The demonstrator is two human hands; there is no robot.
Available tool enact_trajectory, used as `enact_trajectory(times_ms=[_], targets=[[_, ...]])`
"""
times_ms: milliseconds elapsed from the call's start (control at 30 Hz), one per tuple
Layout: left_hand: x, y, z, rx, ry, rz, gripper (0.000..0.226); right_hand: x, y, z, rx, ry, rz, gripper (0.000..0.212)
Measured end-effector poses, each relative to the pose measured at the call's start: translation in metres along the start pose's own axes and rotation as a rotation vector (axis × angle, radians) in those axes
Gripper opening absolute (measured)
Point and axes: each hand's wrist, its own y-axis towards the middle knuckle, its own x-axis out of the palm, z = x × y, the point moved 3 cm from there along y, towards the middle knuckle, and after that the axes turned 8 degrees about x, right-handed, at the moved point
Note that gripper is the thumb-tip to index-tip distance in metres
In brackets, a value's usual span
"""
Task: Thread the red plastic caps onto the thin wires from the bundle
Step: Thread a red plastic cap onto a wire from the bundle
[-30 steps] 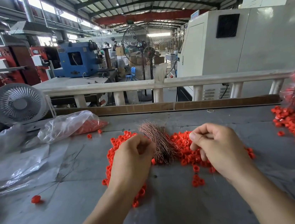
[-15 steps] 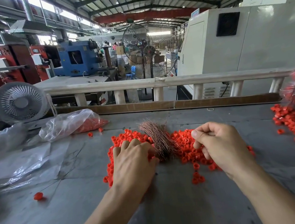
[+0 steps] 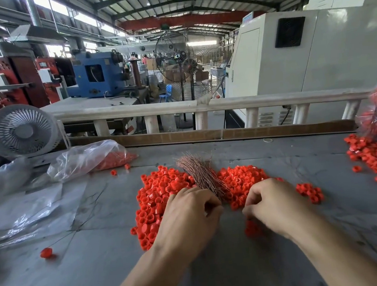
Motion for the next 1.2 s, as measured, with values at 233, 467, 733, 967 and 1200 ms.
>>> enact_trajectory(times_ms=[233, 467, 733, 967, 1200], targets=[[-0.005, 0.0, 0.0, -0.003, -0.045, 0.057, 0.004, 0.0, -0.006, -0.008, -0.034, -0.181, 0.076, 0.018], [-0.005, 0.0, 0.004, -0.011, -0.186, 0.086, 0.008, -0.008, -0.004, -0.009, -0.021, 0.188, 0.065, 0.017], [-0.005, 0.0, 0.008, -0.048, -0.497, 0.183, 0.026, -0.005, -0.017, -0.029, -0.107, 0.849, -0.14, 0.015], [-0.011, 0.0, 0.011, -0.072, -0.534, 0.199, 0.022, -0.003, -0.02, -0.03, -0.165, 0.87, -0.154, 0.015], [-0.015, 0.004, 0.006, -0.184, -0.855, 0.274, 0.021, -0.006, -0.015, -0.029, -0.217, 0.894, -0.087, 0.012]])
